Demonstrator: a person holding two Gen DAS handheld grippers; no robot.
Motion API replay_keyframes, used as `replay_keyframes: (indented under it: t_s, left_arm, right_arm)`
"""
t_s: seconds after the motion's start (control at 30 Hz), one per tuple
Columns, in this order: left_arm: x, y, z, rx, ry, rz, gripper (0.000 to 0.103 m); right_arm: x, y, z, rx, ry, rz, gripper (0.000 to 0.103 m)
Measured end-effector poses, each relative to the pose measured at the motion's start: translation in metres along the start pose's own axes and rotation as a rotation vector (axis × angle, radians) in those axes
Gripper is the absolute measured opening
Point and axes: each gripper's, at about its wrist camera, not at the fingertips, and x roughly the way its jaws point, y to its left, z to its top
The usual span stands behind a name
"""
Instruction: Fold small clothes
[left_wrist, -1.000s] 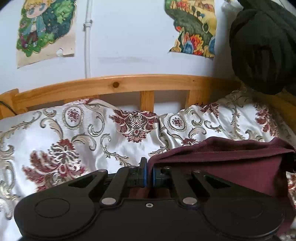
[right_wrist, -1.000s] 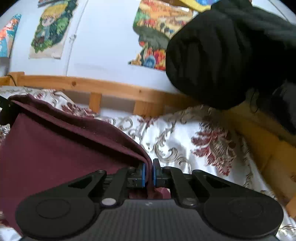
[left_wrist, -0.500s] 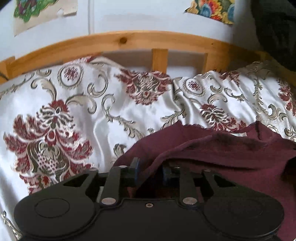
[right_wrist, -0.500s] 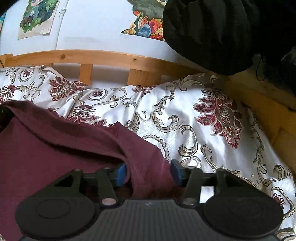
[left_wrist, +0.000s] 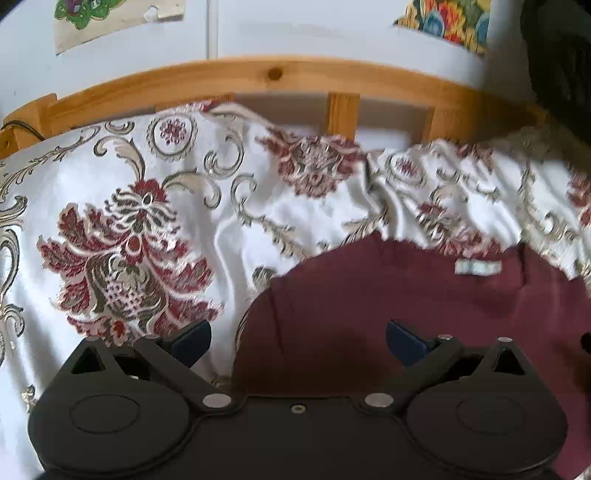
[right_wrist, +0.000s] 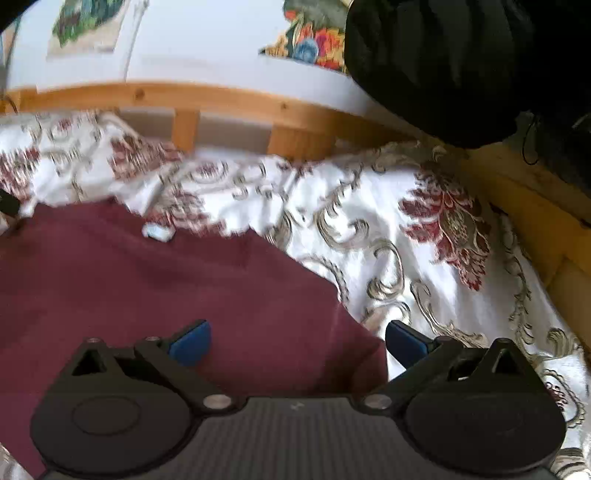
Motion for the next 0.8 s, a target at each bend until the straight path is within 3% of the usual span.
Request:
replay_keyframes:
  t_s: [0.17,0.23,0.33,0.43,0.67,0.8]
  left_arm:
    - [0.022,0.003,-0.005,0.016,0.136,0.062,0.102]
    - [0.032,0.014,-0.008,-0.052,0.198,0.043,0.102]
    - [0.04,0.032,-0.012,-0.19,0.253,0.008,0.102]
    - [0.042,0.041,-0.014,-0.254,0.265,0.005,0.102]
    - [0.025,0.043,-0.012,-0.262,0.21,-0.008,0.102]
    - [0.019,0.048,-0.016,-0.285,0.229,-0.023,0.102]
  right_arm:
    - [0.017,-0.009,-0.01,0.008,0.113,-0.107,0.103]
    - [0.021,-0.018,-0.013,0.045,0.141,-0.13,0.103]
    - [0.023,-0.032,-0.015,0.129,0.167,-0.099,0.103]
    - [0.023,-0.035,-0.016,0.151,0.167,-0.09,0.103]
    - [0.016,-0.038,-0.015,0.157,0.122,-0.085,0.103]
    - [0.015,-0.04,-0.017,0.154,0.129,-0.104,0.103]
